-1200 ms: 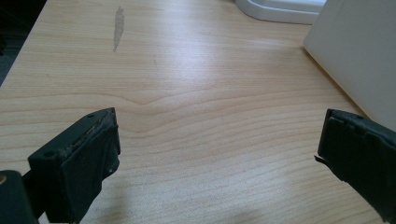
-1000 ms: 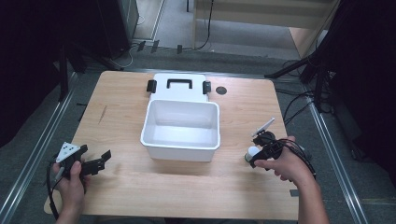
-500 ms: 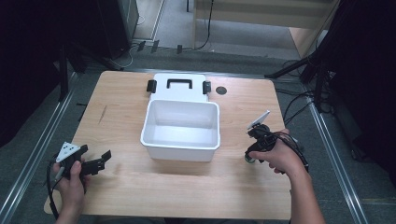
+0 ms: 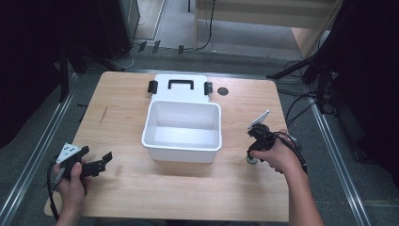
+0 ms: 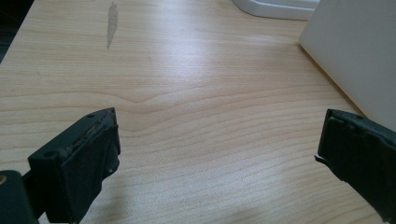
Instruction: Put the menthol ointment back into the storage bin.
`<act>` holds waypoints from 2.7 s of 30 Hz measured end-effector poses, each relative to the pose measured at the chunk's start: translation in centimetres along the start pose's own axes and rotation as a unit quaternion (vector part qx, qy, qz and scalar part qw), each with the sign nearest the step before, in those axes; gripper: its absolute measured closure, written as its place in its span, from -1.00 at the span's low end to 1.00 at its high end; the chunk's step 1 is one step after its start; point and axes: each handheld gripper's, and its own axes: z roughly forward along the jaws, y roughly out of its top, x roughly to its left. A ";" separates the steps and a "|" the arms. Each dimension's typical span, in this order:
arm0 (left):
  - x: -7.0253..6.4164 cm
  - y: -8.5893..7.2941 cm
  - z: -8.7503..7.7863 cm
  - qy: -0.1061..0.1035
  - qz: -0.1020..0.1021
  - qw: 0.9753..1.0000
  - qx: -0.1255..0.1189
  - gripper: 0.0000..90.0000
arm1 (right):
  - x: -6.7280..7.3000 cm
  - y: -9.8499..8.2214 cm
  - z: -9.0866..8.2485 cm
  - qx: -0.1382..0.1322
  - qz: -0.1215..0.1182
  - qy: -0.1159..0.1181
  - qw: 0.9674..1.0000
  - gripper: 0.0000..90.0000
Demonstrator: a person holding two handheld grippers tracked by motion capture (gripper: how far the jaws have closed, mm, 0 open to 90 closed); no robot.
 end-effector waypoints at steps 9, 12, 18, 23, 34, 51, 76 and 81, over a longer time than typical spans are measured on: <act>0.0 0.0 -0.1 0.000 0.000 1.000 -0.001 -1.00 | 0.3 0.3 -1.4 -0.005 -0.018 0.007 1.000 0.14; 0.0 0.0 -0.1 0.001 0.000 1.000 -0.003 -1.00 | 0.5 0.6 -2.2 -0.009 -0.022 0.005 1.000 0.14; 0.1 0.0 -0.1 -0.001 -0.003 1.000 -0.003 -1.00 | 0.7 1.5 -3.5 -0.011 -0.019 0.023 0.999 0.14; 0.1 0.0 -0.1 -0.002 -0.003 1.000 -0.002 -1.00 | 1.2 2.3 -4.5 -0.013 -0.031 0.019 0.999 0.14; 0.1 -0.1 -0.2 0.002 -0.008 1.000 -0.011 -1.00 | 2.1 3.9 -7.0 -0.013 -0.041 0.036 0.998 0.15; 0.2 -0.1 -0.2 0.001 -0.012 1.000 -0.011 -1.00 | 4.2 7.0 -10.3 -0.016 -0.064 0.028 0.997 0.15; 0.2 0.0 -0.2 -0.001 -0.012 1.000 -0.009 -1.00 | 7.3 9.5 -14.0 -0.028 -0.097 0.019 0.995 0.15; 0.2 0.0 -0.2 -0.002 -0.012 1.000 -0.008 -1.00 | 8.5 10.0 -14.5 -0.031 -0.111 0.028 0.993 0.15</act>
